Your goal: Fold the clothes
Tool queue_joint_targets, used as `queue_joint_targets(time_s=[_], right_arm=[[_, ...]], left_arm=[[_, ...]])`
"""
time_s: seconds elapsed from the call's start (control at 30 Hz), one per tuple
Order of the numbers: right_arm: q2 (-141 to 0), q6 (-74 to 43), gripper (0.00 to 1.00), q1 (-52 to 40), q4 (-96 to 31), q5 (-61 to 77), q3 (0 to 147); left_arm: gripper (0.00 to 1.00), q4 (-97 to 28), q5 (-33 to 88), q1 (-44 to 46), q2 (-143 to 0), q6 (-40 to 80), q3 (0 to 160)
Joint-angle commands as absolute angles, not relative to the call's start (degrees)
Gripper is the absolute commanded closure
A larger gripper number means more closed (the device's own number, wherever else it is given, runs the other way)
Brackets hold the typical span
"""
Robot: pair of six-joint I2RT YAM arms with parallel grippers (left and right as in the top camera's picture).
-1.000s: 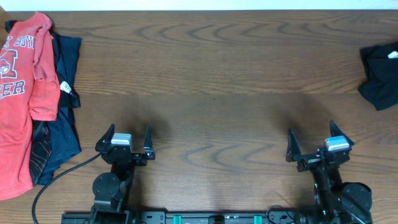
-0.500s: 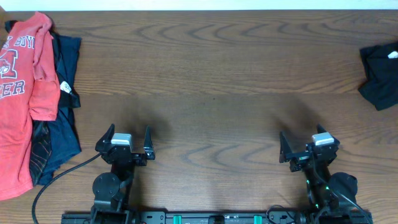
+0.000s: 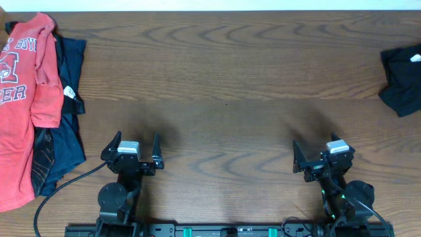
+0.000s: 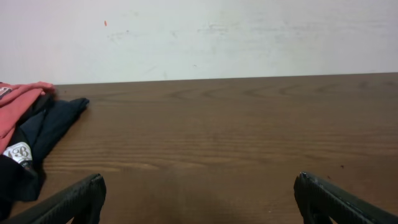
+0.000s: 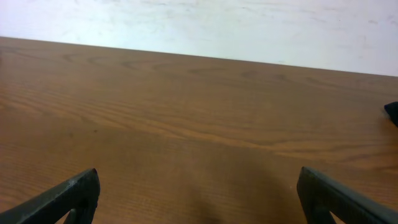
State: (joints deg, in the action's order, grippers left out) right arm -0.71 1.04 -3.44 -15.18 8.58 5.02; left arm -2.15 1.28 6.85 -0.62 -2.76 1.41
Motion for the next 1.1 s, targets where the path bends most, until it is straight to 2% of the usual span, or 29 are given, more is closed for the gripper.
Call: queue_joint_targets(time_s=[0.0, 0.17, 1.07], right_arm=[[-0.3, 0.3, 0.01, -3.0, -15.1, 9.5, 4.6], [-0.3, 6.2, 0.01, -3.1, -15.0, 15.0, 4.6], [-0.3, -1.0, 0.01, -3.0, -15.0, 7.7, 4.6]], left_arm=[[0.02, -4.1, 0.4, 6.8, -0.3, -2.3, 0.2], [0.02, -4.1, 0.4, 6.8, -0.3, -2.3, 0.2], [0.02, -4.1, 0.4, 6.8, -0.3, -2.3, 0.2]])
